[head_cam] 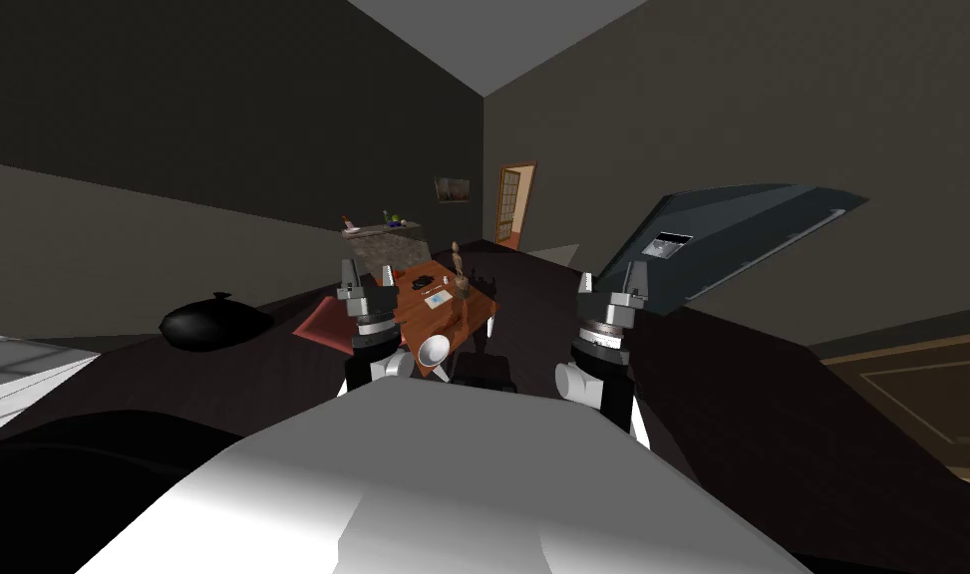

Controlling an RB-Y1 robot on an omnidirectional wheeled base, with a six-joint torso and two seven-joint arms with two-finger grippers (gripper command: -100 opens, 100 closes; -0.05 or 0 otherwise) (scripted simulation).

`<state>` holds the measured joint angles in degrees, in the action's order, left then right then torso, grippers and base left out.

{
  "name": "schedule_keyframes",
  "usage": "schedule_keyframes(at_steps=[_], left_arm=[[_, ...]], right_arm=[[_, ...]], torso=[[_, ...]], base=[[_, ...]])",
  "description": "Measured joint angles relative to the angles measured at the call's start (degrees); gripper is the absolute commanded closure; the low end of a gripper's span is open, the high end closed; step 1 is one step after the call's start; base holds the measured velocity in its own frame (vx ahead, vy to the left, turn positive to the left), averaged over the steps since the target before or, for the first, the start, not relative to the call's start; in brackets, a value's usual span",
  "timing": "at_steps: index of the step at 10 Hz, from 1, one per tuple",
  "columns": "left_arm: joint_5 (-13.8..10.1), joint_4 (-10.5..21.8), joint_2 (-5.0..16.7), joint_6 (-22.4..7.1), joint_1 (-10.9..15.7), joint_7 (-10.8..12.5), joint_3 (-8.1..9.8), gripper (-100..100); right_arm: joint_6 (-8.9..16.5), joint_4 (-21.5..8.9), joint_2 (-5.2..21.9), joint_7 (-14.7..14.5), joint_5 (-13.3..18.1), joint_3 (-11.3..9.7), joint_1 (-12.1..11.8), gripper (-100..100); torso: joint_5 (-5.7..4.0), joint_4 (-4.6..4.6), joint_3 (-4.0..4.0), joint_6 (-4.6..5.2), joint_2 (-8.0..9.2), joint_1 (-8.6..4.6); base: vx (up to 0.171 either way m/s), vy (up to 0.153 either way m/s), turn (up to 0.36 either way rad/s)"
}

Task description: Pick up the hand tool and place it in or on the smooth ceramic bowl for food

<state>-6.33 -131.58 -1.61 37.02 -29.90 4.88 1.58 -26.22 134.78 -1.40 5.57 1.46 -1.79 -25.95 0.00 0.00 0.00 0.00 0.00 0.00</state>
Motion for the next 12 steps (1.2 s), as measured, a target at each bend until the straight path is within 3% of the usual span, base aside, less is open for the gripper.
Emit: schedule_keyframes(at_steps=[3,6,8,10,12], left_arm=[[-0.15,1.68,4.21,-0.81,-0.56,0.86,0.14,-100],[-0.77,4.25,8.08,-3.43,-0.95,2.69,0.92,-100],[-0.97,6.54,9.37,-5.33,-1.85,3.95,0.69,-100],[-1.65,11.30,10.62,-6.86,-1.25,5.53,1.16,-100],[-2.66,11.76,11.65,-9.82,-1.65,6.97,2.21,-100]], right_arm=[[0.00,0.00,0.00,0.00,0.00,0.00,0.00,0],[0.00,0.00,0.00,0.00,0.00,0.00,0.00,0],[0.00,0.00,0.00,0.00,0.00,0.00,0.00,0],[0.00,0.00,0.00,0.00,0.00,0.00,0.00,0],[0.00,0.00,0.00,0.00,0.00,0.00,0.00,0]], torso=[[0.01,0.00,0.01,0.01,0.01,0.07],[0.02,0.00,0.00,0.01,-0.01,0.11],[0.02,0.00,-0.01,0.02,-0.01,0.09],[0.02,-0.01,-0.02,0.02,-0.03,0.05],[0.00,0.00,-0.01,0.00,-0.01,0.00]], base=[[-0.002,0.012,-0.086],[0.002,0.021,-0.130],[0.001,0.016,-0.159],[0.001,0.003,-0.132],[0.000,-0.005,-0.100]])
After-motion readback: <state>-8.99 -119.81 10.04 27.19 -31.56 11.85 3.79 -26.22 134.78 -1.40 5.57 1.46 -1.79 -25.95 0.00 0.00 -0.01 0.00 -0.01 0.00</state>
